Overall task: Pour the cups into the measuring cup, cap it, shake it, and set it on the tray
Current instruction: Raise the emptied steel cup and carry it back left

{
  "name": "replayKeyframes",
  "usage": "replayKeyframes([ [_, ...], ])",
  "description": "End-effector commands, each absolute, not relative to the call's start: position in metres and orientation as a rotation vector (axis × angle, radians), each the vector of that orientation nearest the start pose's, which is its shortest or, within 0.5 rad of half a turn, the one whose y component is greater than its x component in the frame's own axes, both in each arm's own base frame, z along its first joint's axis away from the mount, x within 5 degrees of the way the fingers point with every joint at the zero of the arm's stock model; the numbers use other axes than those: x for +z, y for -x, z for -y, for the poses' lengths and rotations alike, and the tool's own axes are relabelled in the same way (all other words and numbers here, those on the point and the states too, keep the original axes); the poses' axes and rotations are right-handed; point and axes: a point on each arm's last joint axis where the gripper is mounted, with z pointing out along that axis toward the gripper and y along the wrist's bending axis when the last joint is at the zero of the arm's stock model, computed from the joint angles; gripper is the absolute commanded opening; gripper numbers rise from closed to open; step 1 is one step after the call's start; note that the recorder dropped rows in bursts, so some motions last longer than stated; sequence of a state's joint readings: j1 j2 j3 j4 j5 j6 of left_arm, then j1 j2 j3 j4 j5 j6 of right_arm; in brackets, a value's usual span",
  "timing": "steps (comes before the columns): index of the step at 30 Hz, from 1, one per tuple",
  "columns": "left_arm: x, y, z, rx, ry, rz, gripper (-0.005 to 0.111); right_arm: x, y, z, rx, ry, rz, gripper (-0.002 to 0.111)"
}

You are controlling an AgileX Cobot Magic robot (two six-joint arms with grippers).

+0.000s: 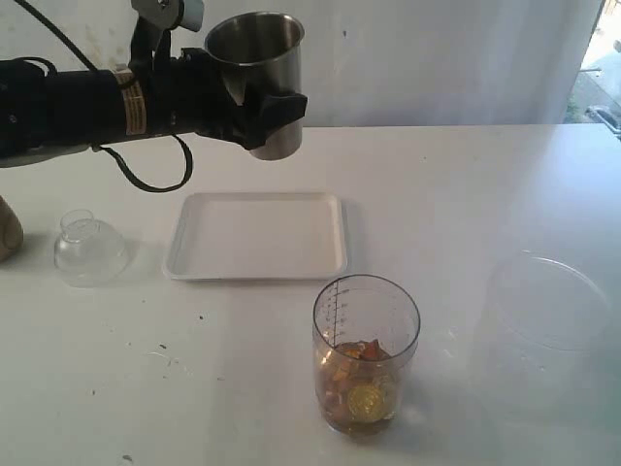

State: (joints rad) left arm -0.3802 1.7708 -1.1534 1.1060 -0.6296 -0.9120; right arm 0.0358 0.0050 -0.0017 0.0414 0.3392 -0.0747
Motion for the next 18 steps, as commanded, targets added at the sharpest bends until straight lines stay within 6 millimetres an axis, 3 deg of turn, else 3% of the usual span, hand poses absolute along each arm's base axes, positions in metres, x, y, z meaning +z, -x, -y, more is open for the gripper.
replayKeyframes([
  [1,0.28,-0.3486,0.1923,-0.72,-0.796,-1.569,0.0,0.1828,-0.0535,-0.0032,0.011,0.081,-1.819,0.0],
  [18,0.2782,-0.3476,0.1875,-0.664,-0.795,-1.662,0.0,0.1828,-0.0535,-0.0032,0.011,0.081,-1.819,0.0],
])
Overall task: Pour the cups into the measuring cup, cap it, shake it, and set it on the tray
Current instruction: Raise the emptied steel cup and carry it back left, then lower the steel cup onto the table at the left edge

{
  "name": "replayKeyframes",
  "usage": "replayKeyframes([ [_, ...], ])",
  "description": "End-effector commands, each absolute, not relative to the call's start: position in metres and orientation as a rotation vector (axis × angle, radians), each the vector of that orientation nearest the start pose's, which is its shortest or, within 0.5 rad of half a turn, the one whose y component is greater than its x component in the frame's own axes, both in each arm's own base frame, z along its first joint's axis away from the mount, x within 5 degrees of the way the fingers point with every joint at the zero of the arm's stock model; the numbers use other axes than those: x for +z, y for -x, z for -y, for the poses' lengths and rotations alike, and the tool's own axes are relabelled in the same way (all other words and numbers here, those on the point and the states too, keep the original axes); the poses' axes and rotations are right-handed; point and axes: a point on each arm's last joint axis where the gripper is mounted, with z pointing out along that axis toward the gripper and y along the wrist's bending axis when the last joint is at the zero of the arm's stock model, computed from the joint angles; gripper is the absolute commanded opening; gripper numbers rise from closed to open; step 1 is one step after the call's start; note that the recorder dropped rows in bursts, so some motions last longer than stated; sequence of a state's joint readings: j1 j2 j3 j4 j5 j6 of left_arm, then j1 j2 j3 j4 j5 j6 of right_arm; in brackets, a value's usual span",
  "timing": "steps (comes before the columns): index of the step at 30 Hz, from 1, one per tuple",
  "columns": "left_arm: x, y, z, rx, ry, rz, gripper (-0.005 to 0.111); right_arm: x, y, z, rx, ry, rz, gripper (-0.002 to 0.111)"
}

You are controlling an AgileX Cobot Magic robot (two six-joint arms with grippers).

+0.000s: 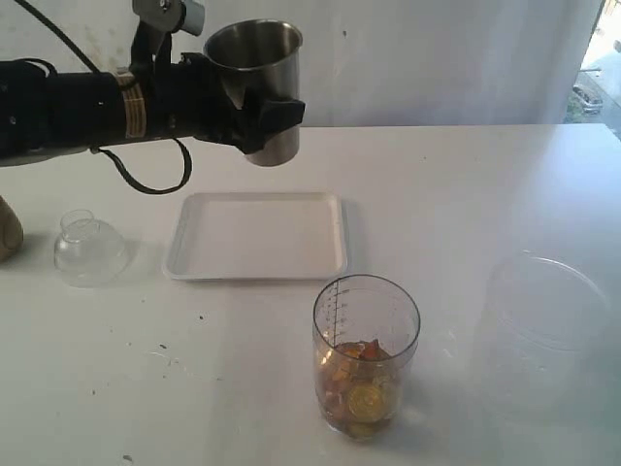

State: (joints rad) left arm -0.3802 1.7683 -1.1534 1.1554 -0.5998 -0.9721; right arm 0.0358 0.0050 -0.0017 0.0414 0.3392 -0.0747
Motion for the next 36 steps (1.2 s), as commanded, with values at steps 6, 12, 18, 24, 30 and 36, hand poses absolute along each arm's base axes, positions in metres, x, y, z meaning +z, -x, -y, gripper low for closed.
replayKeyframes([
  [6,0.289,-0.334,0.154,-0.584,-0.724,-1.692,0.0,0.183,-0.054,-0.003,0.011,0.081,-1.819,0.0],
  [12,0.296,-0.301,0.094,-0.543,-0.555,-1.715,0.0,0.183,-0.054,-0.003,0.011,0.081,-1.819,0.0],
  [18,0.282,-0.256,0.055,-0.387,-0.419,-1.809,0.0,0.183,-0.054,-0.003,0.011,0.081,-1.819,0.0],
  [24,0.246,-0.233,0.025,-0.295,-0.246,-1.901,0.0,0.183,-0.054,-0.003,0.011,0.081,-1.819,0.0],
  [30,0.212,-0.213,-0.009,-0.162,-0.023,-1.876,0.0,0.183,-0.054,-0.003,0.011,0.081,-1.819,0.0],
  [36,0.187,-0.203,-0.03,-0.041,0.107,-1.826,0.0,0.183,-0.054,-0.003,0.011,0.081,-1.819,0.0],
])
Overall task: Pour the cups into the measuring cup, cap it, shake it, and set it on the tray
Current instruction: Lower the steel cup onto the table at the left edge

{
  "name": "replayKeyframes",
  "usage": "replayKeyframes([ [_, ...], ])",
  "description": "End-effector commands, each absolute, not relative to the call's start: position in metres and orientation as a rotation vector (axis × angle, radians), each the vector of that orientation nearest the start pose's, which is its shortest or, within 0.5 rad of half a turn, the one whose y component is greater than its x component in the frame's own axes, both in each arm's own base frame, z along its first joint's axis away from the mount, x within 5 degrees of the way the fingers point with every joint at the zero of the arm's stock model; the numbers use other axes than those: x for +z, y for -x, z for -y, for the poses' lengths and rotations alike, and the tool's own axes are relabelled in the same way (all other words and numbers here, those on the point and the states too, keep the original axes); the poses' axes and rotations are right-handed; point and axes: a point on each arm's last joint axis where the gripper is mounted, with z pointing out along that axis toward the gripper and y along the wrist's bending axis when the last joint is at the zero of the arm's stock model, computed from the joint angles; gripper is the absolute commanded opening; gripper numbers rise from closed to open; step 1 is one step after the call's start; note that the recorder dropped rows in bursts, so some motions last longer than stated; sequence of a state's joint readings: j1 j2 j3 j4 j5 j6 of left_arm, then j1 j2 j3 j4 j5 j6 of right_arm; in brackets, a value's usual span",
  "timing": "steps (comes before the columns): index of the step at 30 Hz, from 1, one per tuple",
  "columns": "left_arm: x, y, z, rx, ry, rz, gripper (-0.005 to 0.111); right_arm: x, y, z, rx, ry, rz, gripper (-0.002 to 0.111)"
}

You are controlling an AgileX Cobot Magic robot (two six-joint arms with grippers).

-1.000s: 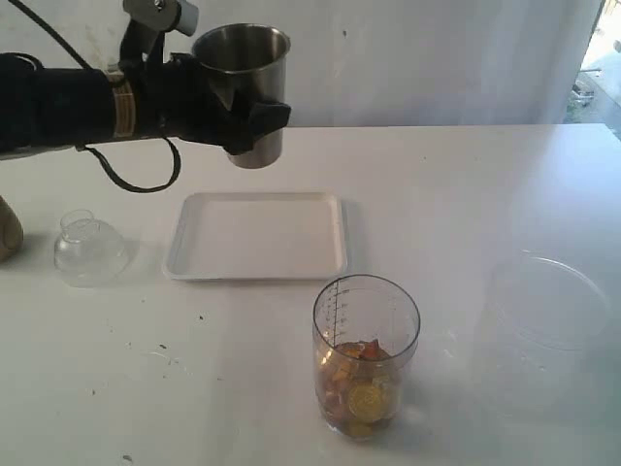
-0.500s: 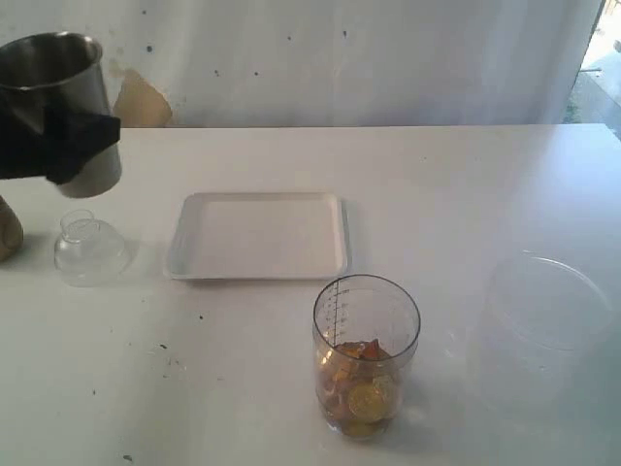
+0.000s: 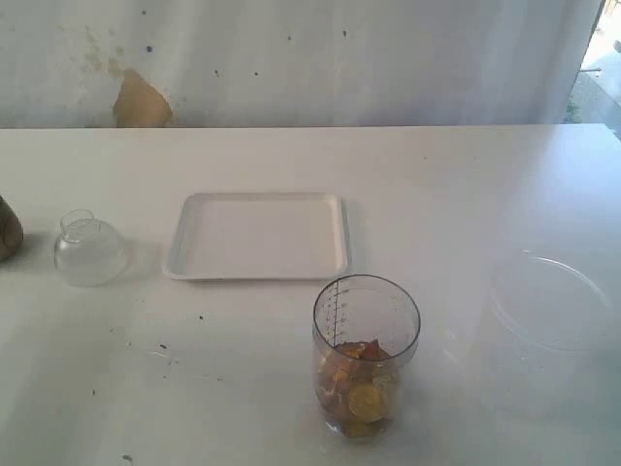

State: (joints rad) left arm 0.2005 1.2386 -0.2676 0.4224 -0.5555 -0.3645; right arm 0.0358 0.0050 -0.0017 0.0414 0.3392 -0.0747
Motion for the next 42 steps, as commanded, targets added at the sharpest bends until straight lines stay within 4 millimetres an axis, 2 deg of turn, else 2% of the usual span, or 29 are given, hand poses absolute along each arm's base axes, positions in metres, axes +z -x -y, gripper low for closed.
replayKeyframes([
  [1,0.184,-0.204,-0.03,-0.051,0.106,-1.807,0.0,0.183,-0.054,-0.003,0.011,0.081,-1.819,0.0],
  [5,0.173,-0.214,-0.031,-0.053,0.091,-1.765,0.0,0.183,-0.054,-0.003,0.011,0.081,-1.819,0.0],
  [9,0.154,-0.222,-0.04,-0.023,0.174,-1.757,0.0,0.183,-0.054,-0.003,0.011,0.081,-1.819,0.0],
  [14,0.124,-0.234,-0.04,-0.033,0.142,-1.831,0.0,0.183,-0.054,-0.003,0.011,0.081,-1.819,0.0],
  [20,0.103,-0.252,-0.035,-0.116,0.046,-1.892,0.0,0.183,-0.054,-0.003,0.011,0.081,-1.819,0.0],
  [30,0.101,-0.253,-0.037,-0.094,0.061,-1.898,0.0,0.183,-0.054,-0.003,0.011,0.081,-1.819,0.0],
  [39,0.1,-0.255,-0.032,-0.139,-0.012,-1.909,0.0,0.183,-0.054,-0.003,0.011,0.081,-1.819,0.0],
  [42,0.1,-0.255,-0.032,-0.141,-0.007,-1.916,0.006,0.183,-0.054,-0.003,0.011,0.081,-1.819,0.0],
])
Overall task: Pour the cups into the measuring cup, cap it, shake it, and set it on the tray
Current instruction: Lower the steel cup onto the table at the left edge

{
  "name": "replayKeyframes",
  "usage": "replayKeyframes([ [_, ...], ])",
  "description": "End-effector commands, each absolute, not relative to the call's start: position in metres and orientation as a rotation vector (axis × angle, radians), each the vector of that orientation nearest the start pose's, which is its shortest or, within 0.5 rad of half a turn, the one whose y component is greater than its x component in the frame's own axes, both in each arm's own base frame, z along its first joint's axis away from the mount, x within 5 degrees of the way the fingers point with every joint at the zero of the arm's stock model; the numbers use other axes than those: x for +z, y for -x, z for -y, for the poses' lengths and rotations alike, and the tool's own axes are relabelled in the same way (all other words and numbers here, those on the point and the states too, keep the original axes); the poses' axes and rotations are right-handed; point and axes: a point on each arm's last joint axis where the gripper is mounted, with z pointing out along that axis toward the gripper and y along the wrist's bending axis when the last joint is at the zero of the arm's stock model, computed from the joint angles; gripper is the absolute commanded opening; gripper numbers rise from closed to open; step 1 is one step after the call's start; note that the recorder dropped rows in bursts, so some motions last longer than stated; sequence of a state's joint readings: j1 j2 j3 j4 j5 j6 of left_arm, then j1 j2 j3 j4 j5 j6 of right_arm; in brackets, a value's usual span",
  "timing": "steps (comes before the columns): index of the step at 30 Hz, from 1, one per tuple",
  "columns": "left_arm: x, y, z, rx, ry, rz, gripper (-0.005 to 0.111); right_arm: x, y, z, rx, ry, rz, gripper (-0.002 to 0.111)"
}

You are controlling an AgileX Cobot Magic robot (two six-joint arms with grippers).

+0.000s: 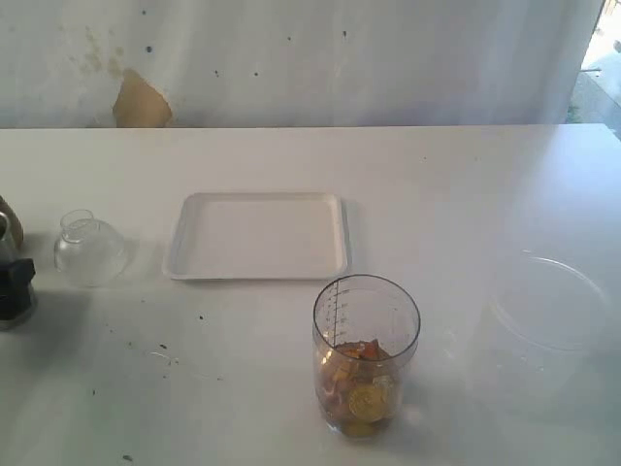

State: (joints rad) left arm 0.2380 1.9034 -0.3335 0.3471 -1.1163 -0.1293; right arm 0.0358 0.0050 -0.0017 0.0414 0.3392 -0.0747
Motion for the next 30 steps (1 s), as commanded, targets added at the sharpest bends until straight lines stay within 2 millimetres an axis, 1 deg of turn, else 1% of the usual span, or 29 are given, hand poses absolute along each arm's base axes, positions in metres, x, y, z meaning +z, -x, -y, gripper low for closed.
replayKeyframes([
  [1,0.1,-0.255,-0.032,-0.143,-0.005,-1.917,0.01,0.183,-0.054,-0.003,0.011,0.081,-1.819,0.0],
  [2,0.1,-0.255,-0.032,-0.143,-0.005,-1.917,0.018,0.183,-0.054,-0.003,0.011,0.081,-1.819,0.0],
  [4,0.1,-0.255,-0.032,-0.143,-0.005,-1.917,0.036,0.183,-0.054,-0.003,0.011,0.081,-1.819,0.0],
  [5,0.1,-0.255,-0.032,-0.143,-0.005,-1.917,0.052,0.183,-0.054,-0.003,0.011,0.081,-1.819,0.0],
  [6,0.1,-0.255,-0.032,-0.142,0.001,-1.917,0.065,0.183,-0.054,-0.003,0.011,0.081,-1.819,0.0],
  [7,0.1,-0.255,-0.032,-0.144,0.004,-1.917,0.075,0.183,-0.054,-0.003,0.011,0.081,-1.819,0.0],
  [8,0.1,-0.255,-0.032,-0.152,0.02,-1.917,0.089,0.183,-0.054,-0.003,0.011,0.081,-1.819,0.0],
  [10,0.1,-0.255,-0.032,-0.156,0.025,-1.916,0.102,0.183,-0.054,-0.003,0.011,0.081,-1.819,0.0],
  [11,0.101,-0.255,-0.032,-0.158,0.022,-1.907,0.105,0.183,-0.054,-0.003,0.011,0.081,-1.819,0.0],
  [14,0.113,-0.255,-0.027,-0.182,-0.043,-1.859,0.105,0.183,-0.054,-0.003,0.011,0.081,-1.819,0.0],
  [15,0.12,-0.254,-0.025,-0.199,-0.067,-1.837,0.105,0.183,-0.054,-0.003,0.011,0.081,-1.819,0.0],
  [16,0.124,-0.254,-0.024,-0.2,-0.082,-1.826,0.105,0.183,-0.054,-0.003,0.011,0.081,-1.819,0.0],
  [17,0.133,-0.253,-0.022,-0.197,-0.115,-1.805,0.105,0.183,-0.054,-0.003,0.011,0.081,-1.819,0.0],
  [18,0.136,-0.253,-0.023,-0.19,-0.119,-1.797,0.105,0.183,-0.054,-0.003,0.011,0.081,-1.819,0.0],
  [20,0.151,-0.251,-0.023,-0.157,-0.132,-1.773,0.105,0.183,-0.054,-0.003,0.011,0.081,-1.819,0.0],
  [24,0.168,-0.247,-0.026,-0.108,-0.107,-1.739,0.105,0.183,-0.054,-0.003,0.011,0.081,-1.819,0.0],
  [26,0.182,-0.244,-0.026,-0.097,-0.105,-1.685,0.105,0.183,-0.054,-0.003,0.011,0.081,-1.819,0.0],
  [28,0.2,-0.239,-0.023,-0.16,-0.067,-1.62,0.105,0.183,-0.054,-0.003,0.011,0.081,-1.819,0.0],
  [30,0.215,-0.233,-0.017,-0.33,0.018,-1.586,0.105,0.183,-0.054,-0.003,0.011,0.081,-1.819,0.0],
])
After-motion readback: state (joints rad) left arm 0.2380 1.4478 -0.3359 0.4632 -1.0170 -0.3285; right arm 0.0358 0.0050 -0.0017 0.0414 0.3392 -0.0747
